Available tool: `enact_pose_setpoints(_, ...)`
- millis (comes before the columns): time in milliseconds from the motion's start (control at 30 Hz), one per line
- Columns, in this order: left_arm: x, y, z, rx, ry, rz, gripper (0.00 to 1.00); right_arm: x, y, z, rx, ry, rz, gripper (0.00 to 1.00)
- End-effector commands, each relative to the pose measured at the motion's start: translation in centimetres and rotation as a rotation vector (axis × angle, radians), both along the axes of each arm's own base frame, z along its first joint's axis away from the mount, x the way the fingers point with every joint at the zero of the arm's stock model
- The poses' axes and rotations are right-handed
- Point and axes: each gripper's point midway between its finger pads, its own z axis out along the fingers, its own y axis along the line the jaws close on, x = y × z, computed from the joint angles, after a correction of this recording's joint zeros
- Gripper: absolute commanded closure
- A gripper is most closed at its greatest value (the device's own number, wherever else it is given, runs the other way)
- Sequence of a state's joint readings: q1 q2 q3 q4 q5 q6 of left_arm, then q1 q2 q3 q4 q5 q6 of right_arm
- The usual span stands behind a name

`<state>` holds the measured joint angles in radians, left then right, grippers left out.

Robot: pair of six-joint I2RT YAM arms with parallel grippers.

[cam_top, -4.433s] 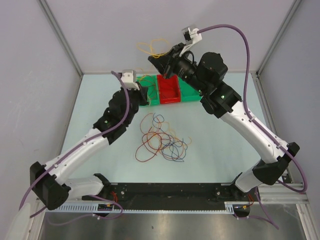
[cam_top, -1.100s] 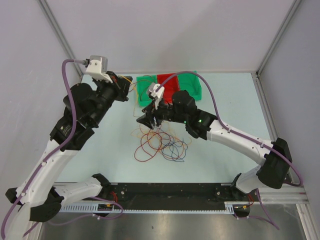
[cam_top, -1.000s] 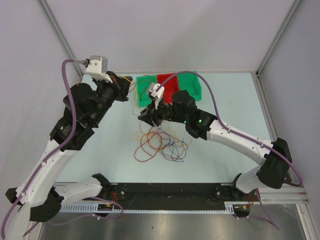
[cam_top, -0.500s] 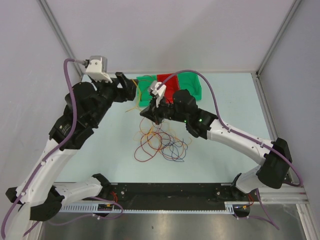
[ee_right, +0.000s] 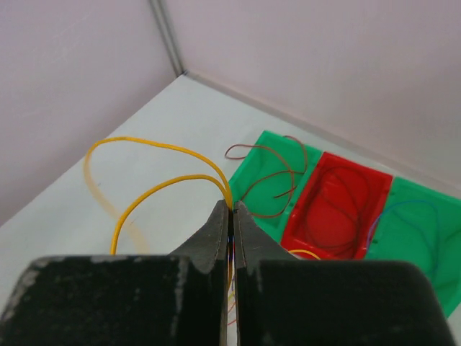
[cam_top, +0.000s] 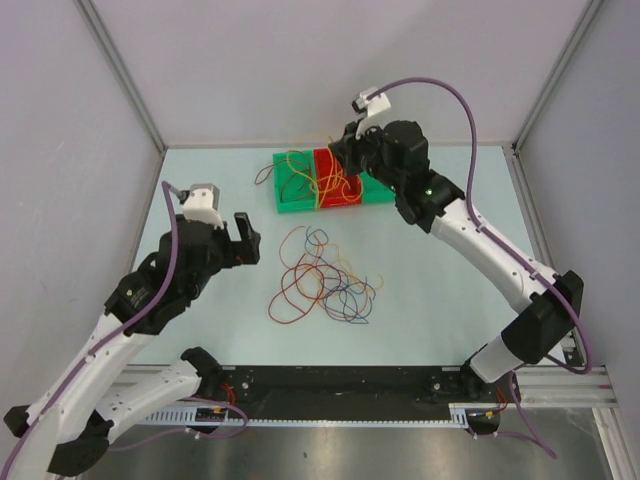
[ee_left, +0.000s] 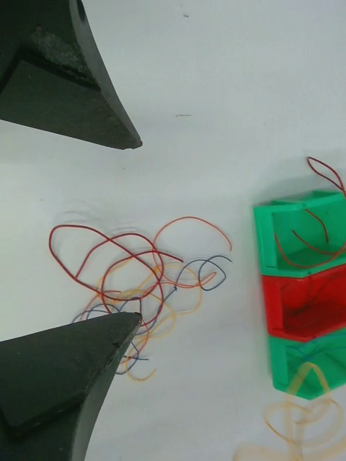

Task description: Untangle the cables

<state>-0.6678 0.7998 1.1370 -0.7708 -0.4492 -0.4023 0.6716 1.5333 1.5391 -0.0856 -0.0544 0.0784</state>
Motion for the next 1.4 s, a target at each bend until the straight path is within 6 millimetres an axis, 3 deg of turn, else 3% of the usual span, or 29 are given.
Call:
enact_pose_setpoints(0,-1.1,0.6,-2.3,-0.022,0.027,0.011,0.0,3.5,-2.1,1.3,-0.026,-0.003,-0.173,1.0)
enact_pose_setpoints(100,-1.5,1.1,-3.7,-0.011,0.031,0.014,0.0,6.3,-3.7,0.3,-0.04,0.03,-0.279,1.0)
enact_pose_setpoints(133,-1.6,1.4,-3.8,-0.013,0.017,0.019,0.0,7.1,-4.5,1.2,-0.015,0.026,-0.31,1.0)
enact_pose_setpoints(267,-1.6,2.0,-6.0,0.016,0.018,0.039,0.0,10.2,-5.3,0.0,0.0,0.061,-0.374,1.0)
enact_pose_setpoints(333,-1.7,1.9,-6.2,0.008,0.022,0.036,0.01,11.0,-5.4,0.5,0.002,0.055,-0.39,1.0)
enact_pose_setpoints(433,-2.1,1.9,-6.3,0.007,0.044,0.028,0.03,13.1,-6.3,-1.1,-0.034,0.079,-0.449,1.0)
enact_pose_setpoints(467,-2.3,2.0,-6.1,0.002,0.042,0.027,0.03,13.7,-6.8,-0.2,-0.022,0.065,-0.468,1.0)
enact_pose_setpoints(500,-2.5,2.2,-6.3,0.007,0.047,0.032,0.03,14.5,-6.9,-1.5,-0.041,0.088,-0.477,1.0)
enact_pose_setpoints(567,-2.8,2.4,-7.0,-0.004,0.049,0.04,0.03,15.4,-7.5,-1.3,-0.032,0.09,-0.494,1.0)
enact_pose_setpoints(600,-2.8,2.3,-7.0,-0.013,0.046,0.037,0.03,16.0,-8.1,-2.2,-0.035,0.108,-0.509,1.0)
enact_pose_setpoints(1133,-2.3,1.9,-7.6,0.015,0.066,0.027,0.04,21.2,-13.4,-6.4,-0.016,0.171,-0.582,1.0)
enact_pose_setpoints(1367,-2.2,1.8,-7.7,0.022,0.073,0.027,0.05,22.9,-14.5,-10.0,-0.053,0.212,-0.593,1.0)
